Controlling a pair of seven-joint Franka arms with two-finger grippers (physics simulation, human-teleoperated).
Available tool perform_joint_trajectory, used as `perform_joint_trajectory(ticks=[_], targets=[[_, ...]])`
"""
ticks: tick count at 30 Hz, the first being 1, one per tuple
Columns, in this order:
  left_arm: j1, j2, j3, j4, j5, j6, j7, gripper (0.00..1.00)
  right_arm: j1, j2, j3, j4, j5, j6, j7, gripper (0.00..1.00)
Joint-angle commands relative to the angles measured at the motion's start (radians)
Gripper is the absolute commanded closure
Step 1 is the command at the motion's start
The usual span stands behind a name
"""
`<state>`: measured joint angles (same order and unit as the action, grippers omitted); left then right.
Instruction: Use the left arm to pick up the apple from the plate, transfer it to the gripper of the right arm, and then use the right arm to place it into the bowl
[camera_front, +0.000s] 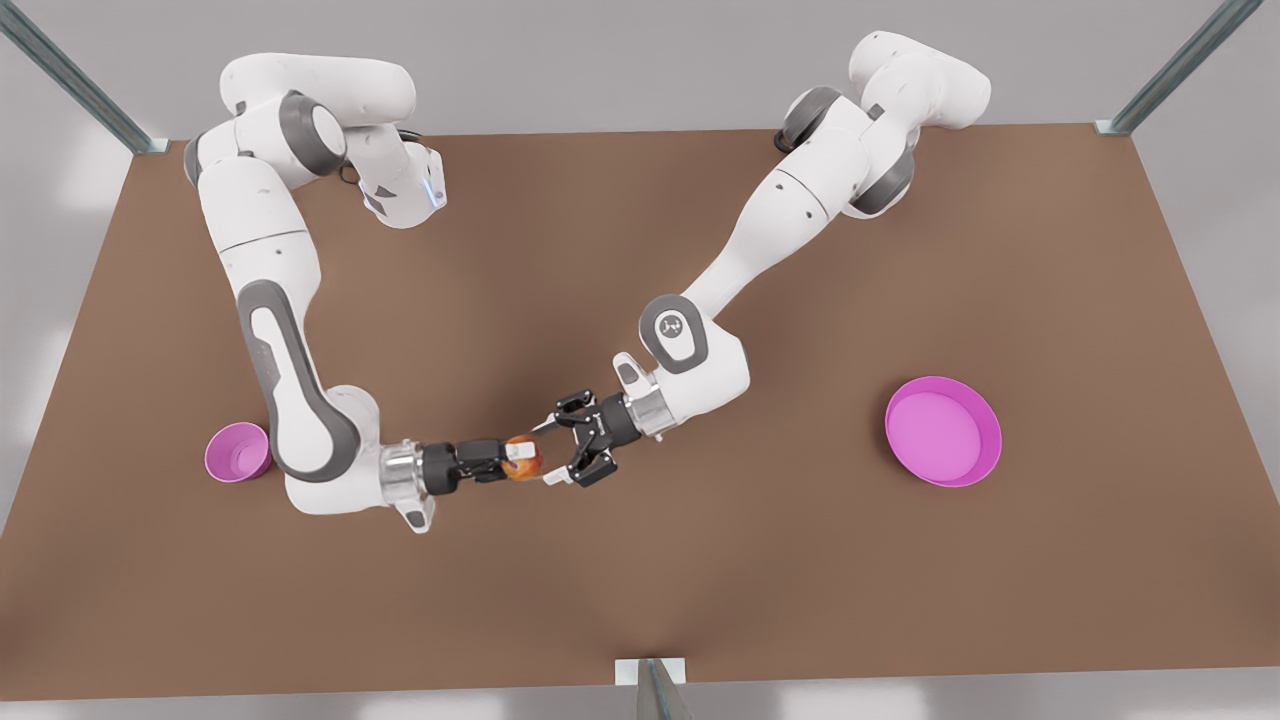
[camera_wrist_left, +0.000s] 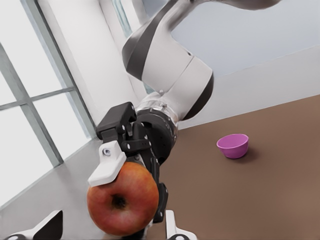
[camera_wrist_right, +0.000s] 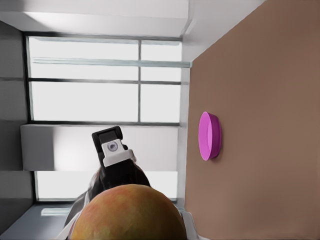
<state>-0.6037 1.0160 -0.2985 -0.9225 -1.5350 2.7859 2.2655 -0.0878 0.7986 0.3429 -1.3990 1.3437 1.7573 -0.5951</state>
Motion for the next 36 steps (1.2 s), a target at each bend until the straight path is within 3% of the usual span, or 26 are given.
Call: perform_joint_trajectory(ticks=[1, 3, 5, 7, 9, 11, 13, 14, 17, 18, 19, 20, 36], targets=[[0.001, -0.002, -0.001, 0.001, -0.001, -0.002, -0.015, 0.01, -0.020, -0.001, 0.001, -0.003, -0.028, -0.042, -0.045, 0.33], [0.012, -0.008, -0.002, -0.004, 0.001, -0.005, -0.078, 0.01, -0.050, -0.001, 0.001, -0.003, -0.069, -0.058, -0.046, 0.33], [0.077, -0.109, 0.009, -0.123, 0.212, -0.101, -0.610, 0.00, -0.102, -0.009, 0.001, -0.003, -0.152, -0.105, -0.046, 0.33], [0.232, -0.233, 0.035, -0.203, 0.905, -0.565, -1.339, 0.00, -0.151, -0.018, 0.002, -0.006, -0.215, -0.153, -0.046, 0.33], [0.346, -0.364, 0.036, -0.200, 1.419, -1.124, -1.525, 0.00, -0.211, -0.027, 0.004, -0.015, -0.273, -0.185, -0.046, 0.33], [0.472, -0.451, 0.045, -0.196, 1.747, -1.436, -1.603, 0.00, -0.285, -0.030, 0.004, -0.015, -0.363, -0.229, -0.048, 0.33], [0.519, -0.519, 0.065, -0.196, 1.895, -1.533, -1.786, 0.01, -0.352, -0.030, 0.004, -0.014, -0.435, -0.260, -0.080, 0.33], [0.527, -0.556, 0.067, -0.196, 1.879, -1.537, -2.021, 0.01, -0.385, -0.030, 0.004, -0.012, -0.449, -0.275, -0.081, 0.33], [0.662, -0.701, 0.085, -0.213, 1.626, -1.484, -2.213, 0.01, -0.467, -0.029, 0.004, -0.006, -0.524, -0.289, -0.104, 0.33], [0.595, -0.804, 0.223, -0.317, 1.557, -1.429, -2.218, 0.00, -0.490, -0.027, 0.004, -0.005, -0.547, -0.292, -0.109, 0.33], [0.561, -0.930, 0.289, -0.502, 1.532, -1.280, -2.223, 0.00, -0.515, -0.027, 0.001, 0.000, -0.578, -0.297, -0.124, 0.33], [0.562, -0.956, 0.291, -0.567, 1.533, -1.227, -2.221, 0.00, -0.538, -0.024, 0.001, 0.012, -0.610, -0.300, -0.141, 0.33], [0.565, -0.740, 0.289, -0.420, 1.538, -1.269, -2.606, 0.00, -0.619, 0.016, -0.044, 0.236, -1.081, -0.248, -0.259, 0.33]])
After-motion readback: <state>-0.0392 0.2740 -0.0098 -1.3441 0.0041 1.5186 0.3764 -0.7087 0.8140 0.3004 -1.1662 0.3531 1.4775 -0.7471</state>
